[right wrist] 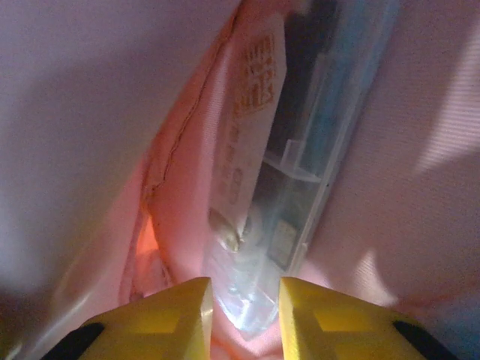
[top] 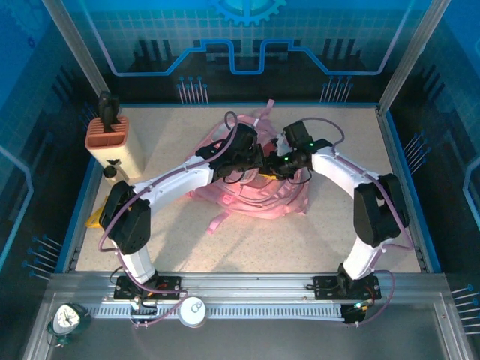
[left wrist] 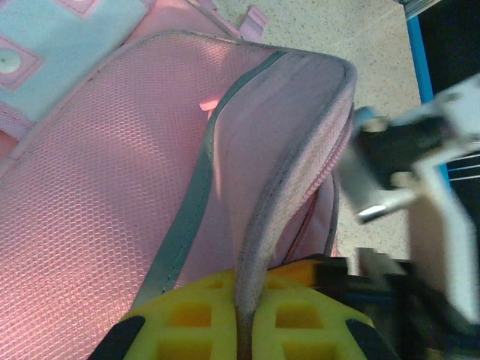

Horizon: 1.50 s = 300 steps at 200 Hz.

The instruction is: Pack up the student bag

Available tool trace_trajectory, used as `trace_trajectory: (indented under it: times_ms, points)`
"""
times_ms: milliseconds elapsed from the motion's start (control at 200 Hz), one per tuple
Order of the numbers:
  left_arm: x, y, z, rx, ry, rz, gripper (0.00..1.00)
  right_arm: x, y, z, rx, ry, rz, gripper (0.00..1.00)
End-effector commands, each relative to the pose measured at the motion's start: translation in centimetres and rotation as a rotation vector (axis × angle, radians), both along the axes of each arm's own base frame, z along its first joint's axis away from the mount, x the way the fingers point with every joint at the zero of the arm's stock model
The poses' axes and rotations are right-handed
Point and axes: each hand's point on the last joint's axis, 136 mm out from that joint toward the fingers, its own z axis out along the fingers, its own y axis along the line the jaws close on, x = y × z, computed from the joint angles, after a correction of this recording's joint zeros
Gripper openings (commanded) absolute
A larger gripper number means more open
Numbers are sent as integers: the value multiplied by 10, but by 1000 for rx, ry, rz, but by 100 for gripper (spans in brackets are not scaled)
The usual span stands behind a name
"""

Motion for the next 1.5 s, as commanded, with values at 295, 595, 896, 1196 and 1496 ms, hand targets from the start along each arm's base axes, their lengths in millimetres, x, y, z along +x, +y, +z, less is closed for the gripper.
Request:
trace_trajectory:
  times_ms: [295, 595, 896, 1196, 1496]
  points:
    - [-37, 19, 49, -217, -23, 2, 47, -27, -54, 30, -113, -163, -47, 38]
    - [-70, 91, -44, -300, 246, 347, 55, -70, -74, 24, -278, -193, -39, 47]
    - [-48, 80, -91, -323, 350, 415, 51, -83, -42, 17, -273, -187, 11, 52]
    - [-29, 68, -91, -400, 350, 423, 50, -89, -25, 5, -318, -187, 64, 54]
    - [-29, 72, -89, -399, 393, 485, 53, -87, -23, 4, -331, -192, 67, 54]
